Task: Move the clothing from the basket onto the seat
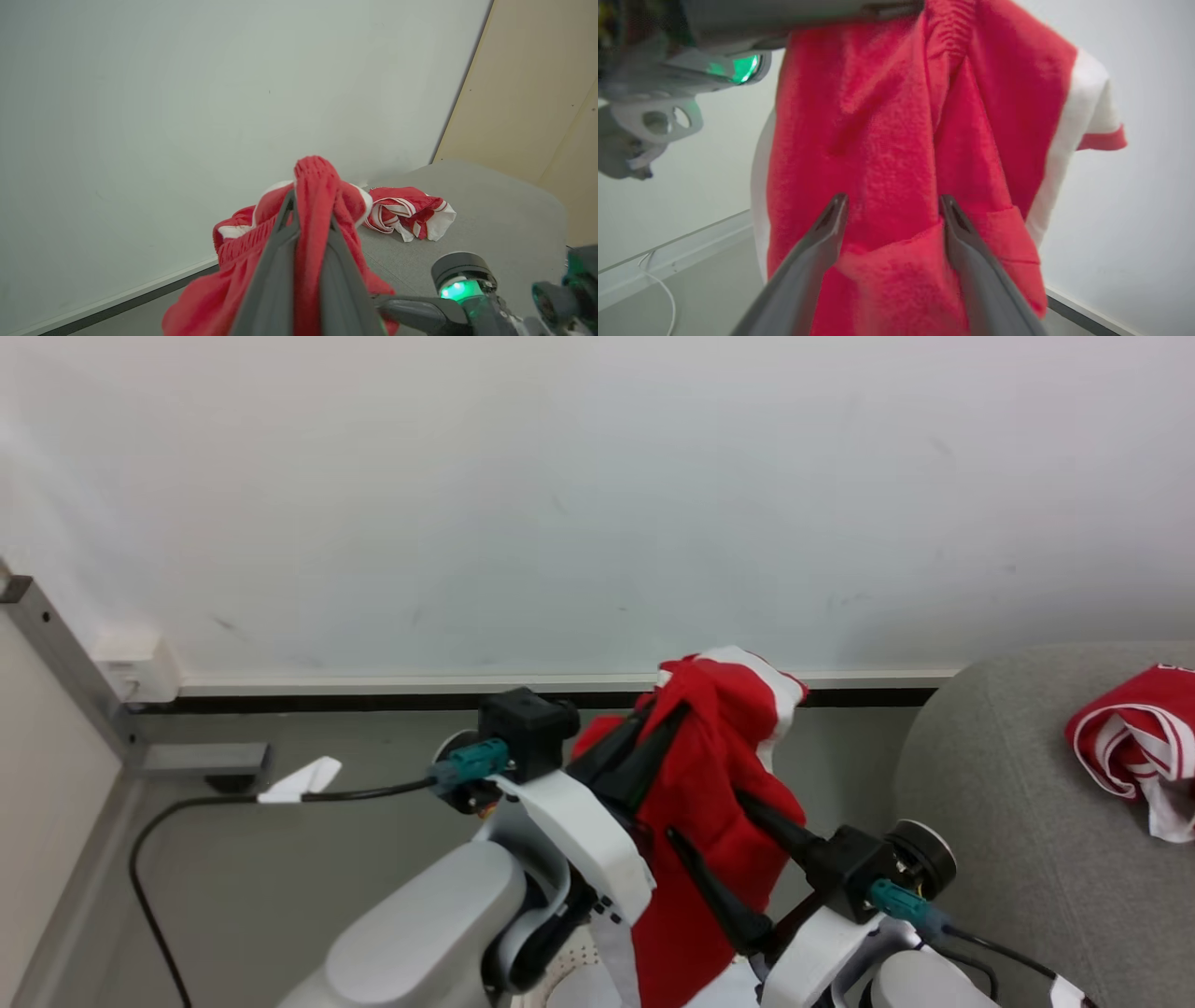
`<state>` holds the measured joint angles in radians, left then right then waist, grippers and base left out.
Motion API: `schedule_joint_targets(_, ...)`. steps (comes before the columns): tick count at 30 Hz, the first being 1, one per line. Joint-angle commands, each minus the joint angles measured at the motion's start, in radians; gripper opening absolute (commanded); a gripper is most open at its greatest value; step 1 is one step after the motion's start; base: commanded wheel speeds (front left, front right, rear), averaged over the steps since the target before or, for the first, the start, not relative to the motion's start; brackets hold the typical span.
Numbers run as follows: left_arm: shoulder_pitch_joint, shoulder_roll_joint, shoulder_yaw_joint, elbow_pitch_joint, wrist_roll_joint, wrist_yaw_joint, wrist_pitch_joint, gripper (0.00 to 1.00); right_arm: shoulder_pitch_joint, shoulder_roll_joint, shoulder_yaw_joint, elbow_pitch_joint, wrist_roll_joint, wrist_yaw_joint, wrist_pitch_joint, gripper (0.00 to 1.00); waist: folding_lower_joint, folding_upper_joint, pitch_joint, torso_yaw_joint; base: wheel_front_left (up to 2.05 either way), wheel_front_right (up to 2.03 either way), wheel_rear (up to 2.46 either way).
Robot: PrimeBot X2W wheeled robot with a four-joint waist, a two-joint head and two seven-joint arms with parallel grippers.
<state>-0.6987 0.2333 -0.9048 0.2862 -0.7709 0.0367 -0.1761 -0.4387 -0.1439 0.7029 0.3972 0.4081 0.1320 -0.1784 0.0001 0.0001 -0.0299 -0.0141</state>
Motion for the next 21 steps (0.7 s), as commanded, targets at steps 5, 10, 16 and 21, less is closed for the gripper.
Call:
schedule_joint_targets(5,0.003,-0.029,-0.032,0.004,0.013,-0.017,0.012,0.0,-0.051,-0.004,0.064,0.089,0.061,-0.003,0.055,1.0,-0.0001,-0.0001,-0.01,0.056,0.0,0.0,0.0)
schedule_joint_targets(10,0.001,-0.047,-0.055,0.0,0.017,-0.026,0.019,0.0,-0.078,0.005,0.106,0.162,0.116,-0.003,0.043,1.0,-0.0001,-0.0001,-0.021,0.095,0.0,0.0,0.0)
schedule_joint_targets(16,0.009,-0.05,-0.069,0.006,0.018,-0.025,0.022,0.0,-0.104,0.034,0.136,0.243,0.162,-0.003,-0.012,0.91,-0.0001,-0.0001,-0.031,0.121,0.0,0.0,0.0)
schedule_joint_targets(21,0.012,-0.044,-0.069,0.009,0.013,-0.02,0.022,0.0,-0.124,0.043,0.16,0.278,0.187,-0.003,-0.047,0.0,-0.0001,-0.0001,-0.032,0.125,0.0,0.0,0.0)
